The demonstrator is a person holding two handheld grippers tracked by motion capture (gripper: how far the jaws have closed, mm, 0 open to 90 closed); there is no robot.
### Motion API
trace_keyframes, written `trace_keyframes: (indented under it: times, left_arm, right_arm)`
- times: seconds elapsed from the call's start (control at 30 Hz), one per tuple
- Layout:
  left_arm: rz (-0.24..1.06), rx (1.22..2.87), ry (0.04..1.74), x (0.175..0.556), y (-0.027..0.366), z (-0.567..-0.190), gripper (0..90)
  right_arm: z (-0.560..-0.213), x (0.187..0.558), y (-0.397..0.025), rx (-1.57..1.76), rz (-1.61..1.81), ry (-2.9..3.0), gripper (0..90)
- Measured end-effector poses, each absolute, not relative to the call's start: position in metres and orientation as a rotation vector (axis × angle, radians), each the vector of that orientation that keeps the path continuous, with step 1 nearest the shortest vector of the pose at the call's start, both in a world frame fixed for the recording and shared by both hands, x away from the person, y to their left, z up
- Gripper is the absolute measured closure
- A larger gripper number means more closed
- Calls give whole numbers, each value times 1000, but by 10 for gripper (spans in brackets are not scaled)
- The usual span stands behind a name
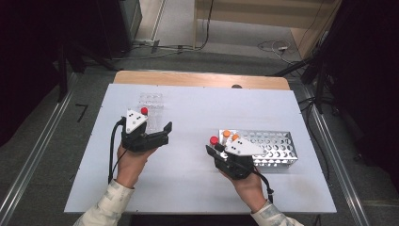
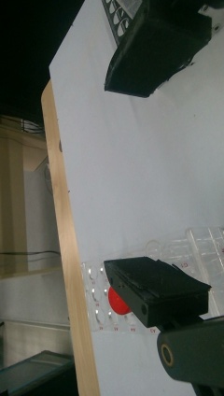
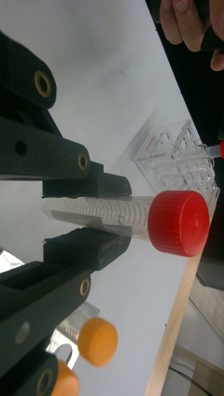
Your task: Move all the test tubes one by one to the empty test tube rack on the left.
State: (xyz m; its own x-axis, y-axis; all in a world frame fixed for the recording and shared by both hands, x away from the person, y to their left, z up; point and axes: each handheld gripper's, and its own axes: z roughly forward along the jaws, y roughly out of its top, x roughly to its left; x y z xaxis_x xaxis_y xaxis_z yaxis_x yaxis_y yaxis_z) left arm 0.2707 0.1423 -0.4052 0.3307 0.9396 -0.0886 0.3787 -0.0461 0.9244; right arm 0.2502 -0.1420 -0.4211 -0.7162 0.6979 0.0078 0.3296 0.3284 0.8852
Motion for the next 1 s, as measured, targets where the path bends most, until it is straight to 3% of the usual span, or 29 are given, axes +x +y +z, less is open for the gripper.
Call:
trace_keyframes:
  times: [0.5, 1.0]
  left_arm:
    - [674, 1646, 1162, 262, 125, -406, 127]
    - [581, 1743, 994, 242, 85, -405, 142]
  right_arm:
    - [-438, 264, -118, 906, 1300, 2281, 711]
    - [-442, 268, -104, 880, 1292, 2305, 711]
